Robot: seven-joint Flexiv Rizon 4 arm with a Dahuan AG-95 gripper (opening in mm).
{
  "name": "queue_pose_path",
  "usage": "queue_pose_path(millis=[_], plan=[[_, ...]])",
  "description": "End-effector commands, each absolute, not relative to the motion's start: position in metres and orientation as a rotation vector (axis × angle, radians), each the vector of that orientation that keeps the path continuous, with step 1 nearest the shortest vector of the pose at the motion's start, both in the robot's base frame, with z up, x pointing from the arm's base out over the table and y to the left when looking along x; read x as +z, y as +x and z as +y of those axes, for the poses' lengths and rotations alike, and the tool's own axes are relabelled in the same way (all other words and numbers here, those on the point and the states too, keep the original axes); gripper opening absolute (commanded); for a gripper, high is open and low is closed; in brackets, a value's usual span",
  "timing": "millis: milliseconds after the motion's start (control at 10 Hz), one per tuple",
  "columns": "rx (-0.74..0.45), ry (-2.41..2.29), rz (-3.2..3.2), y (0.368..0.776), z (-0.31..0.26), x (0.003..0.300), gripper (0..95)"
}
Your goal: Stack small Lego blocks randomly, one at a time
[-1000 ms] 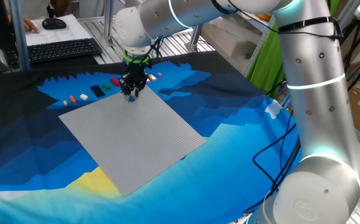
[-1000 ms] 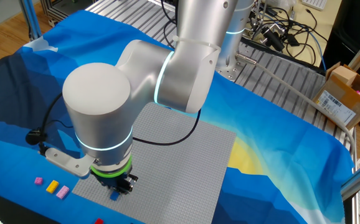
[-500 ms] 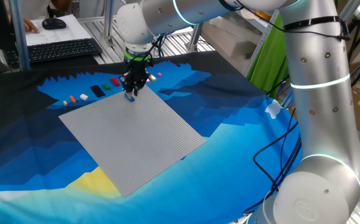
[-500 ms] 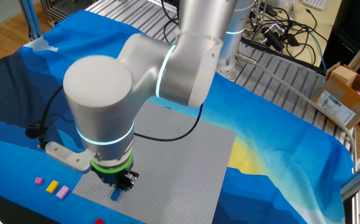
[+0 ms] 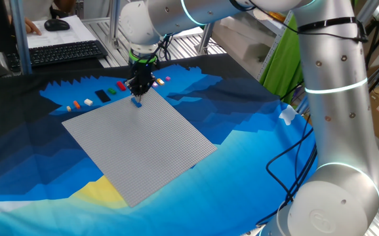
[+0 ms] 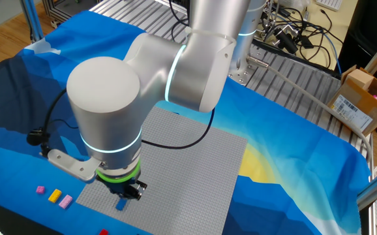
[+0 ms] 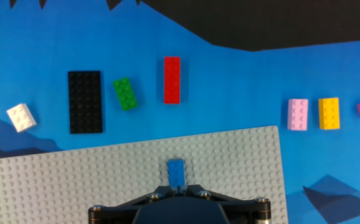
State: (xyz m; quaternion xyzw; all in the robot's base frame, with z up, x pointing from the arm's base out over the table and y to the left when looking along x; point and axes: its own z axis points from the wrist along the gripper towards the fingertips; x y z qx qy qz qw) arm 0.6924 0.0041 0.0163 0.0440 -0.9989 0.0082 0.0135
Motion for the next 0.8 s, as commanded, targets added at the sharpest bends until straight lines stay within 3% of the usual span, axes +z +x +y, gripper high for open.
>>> queue_pose_path(millis=[100,800], plan=[[0.025,0.127,-3.115,0.6933,0.0043,0.0103,0.0],[0.025,0.141,-3.109,0.6919,0.0046,0.0121,0.0]])
